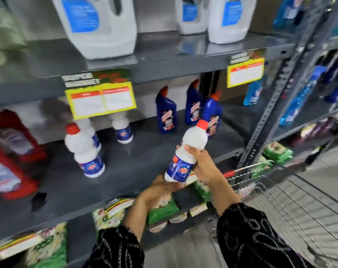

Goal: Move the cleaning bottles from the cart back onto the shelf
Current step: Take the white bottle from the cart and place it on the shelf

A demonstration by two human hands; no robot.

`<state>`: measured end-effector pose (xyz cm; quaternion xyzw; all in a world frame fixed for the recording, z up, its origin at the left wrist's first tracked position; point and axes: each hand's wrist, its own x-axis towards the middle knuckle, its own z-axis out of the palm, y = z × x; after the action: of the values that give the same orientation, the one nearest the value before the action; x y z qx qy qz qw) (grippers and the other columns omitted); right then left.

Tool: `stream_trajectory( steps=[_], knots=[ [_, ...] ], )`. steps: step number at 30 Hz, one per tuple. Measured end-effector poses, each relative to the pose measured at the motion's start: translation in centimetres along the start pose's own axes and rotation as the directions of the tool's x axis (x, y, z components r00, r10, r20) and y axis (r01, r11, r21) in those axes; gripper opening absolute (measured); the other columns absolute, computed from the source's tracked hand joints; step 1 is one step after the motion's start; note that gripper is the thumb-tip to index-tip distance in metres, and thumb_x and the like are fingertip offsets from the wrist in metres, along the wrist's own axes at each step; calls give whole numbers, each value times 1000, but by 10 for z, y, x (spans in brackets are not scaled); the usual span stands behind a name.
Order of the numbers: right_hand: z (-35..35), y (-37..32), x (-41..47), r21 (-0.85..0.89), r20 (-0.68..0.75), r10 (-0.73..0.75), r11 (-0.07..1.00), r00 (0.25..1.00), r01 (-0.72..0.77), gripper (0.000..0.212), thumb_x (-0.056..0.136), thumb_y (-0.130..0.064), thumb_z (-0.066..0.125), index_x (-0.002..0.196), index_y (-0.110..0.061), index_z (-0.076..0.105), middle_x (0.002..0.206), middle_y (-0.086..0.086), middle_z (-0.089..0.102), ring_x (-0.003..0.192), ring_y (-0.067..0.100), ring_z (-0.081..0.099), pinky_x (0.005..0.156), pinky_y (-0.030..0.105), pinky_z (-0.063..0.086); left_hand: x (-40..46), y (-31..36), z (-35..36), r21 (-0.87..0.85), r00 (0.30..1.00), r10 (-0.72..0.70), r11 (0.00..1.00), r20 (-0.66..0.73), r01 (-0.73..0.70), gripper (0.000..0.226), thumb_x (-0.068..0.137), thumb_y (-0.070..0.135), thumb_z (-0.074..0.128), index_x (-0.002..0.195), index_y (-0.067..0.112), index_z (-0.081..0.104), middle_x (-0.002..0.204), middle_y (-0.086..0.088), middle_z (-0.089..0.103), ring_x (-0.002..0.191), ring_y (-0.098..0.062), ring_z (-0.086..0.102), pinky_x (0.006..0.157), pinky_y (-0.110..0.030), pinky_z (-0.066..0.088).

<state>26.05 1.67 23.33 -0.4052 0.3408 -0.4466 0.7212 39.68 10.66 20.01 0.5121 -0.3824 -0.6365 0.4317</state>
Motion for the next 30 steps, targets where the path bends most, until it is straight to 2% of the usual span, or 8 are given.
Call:
stream_trajectory(
  steps=[4, 6, 9, 13, 16, 18, 26, 30],
  knots=[
    [56, 2, 38, -41, 37, -17, 999, 999, 18, 30, 67, -22, 73, 95, -10, 72, 89, 5, 77, 81, 19, 71, 76, 33, 58, -5, 29, -50, 120, 962, 171, 982, -211, -148, 51, 73, 0, 75, 121, 4, 59, 122, -19, 66, 106, -26, 65, 96, -39, 50],
    [78, 6, 53, -90, 78, -18, 996, 997, 25, 35, 68, -20, 75, 101, -10, 70, 95, 6, 76, 85, 21, 71, 78, 35, 57, -3, 35, -72, 185, 935, 225, 966, -273, -179, 50, 73, -2, 75, 120, 0, 59, 119, -18, 67, 107, -27, 65, 91, -31, 56],
    [102, 18, 67, -165, 136, -2, 986, 991, 24, 31, 73, -10, 75, 102, -15, 68, 95, 3, 75, 84, 18, 72, 72, 32, 57, 4, 33, -95, 292, 905, 265, 942, -334, -168, 48, 71, -6, 76, 115, -2, 59, 110, -12, 66, 88, -11, 67, 66, -6, 54],
    [119, 30, 79, -263, 201, 39, 965, 979, 15, 34, 72, -4, 76, 101, -18, 67, 89, -3, 75, 76, 9, 73, 62, 22, 57, 16, 20, -113, 337, 871, 267, 933, -412, -127, 57, 64, -5, 81, 115, 5, 58, 110, -8, 64, 71, 19, 64, 64, -5, 54],
    [123, 37, 83, -302, 217, 72, 953, 973, -4, 53, 69, -2, 79, 118, -7, 61, 103, 7, 72, 84, 15, 71, 67, 26, 58, 20, 17, -119, 445, 835, 274, 895, -477, -40, 72, 50, 28, 87, 114, 7, 61, 118, -10, 67, 99, -7, 68, 95, -39, 52],
    [124, 44, 84, -311, 231, 90, 950, 969, -14, 59, 68, -1, 79, 123, -8, 58, 108, 10, 70, 88, 17, 70, 69, 27, 58, 25, 16, -122, 534, 815, 276, 844, -510, 47, 84, 41, 47, 81, 114, 10, 62, 119, -12, 67, 111, -27, 61, 102, -48, 44],
    [118, 43, 95, -379, 288, 117, 926, 951, 1, 57, 71, -5, 77, 123, -17, 55, 127, 11, 63, 114, 26, 61, 92, 38, 54, 44, 17, -124, 653, 720, 304, 709, -624, 266, 74, 59, 44, 82, 121, 12, 55, 124, -12, 59, 118, -34, 51, 98, -43, 43],
    [92, 32, 89, -424, 267, 114, 906, 957, 11, 80, 70, -7, 80, 137, -24, 40, 135, 4, 51, 125, 18, 50, 95, 32, 47, 42, 10, -81, 513, 483, 381, 840, -788, 175, 79, 59, 18, 85, 124, -1, 45, 125, -21, 53, 119, -39, 46, 102, -43, 32]
  ],
)
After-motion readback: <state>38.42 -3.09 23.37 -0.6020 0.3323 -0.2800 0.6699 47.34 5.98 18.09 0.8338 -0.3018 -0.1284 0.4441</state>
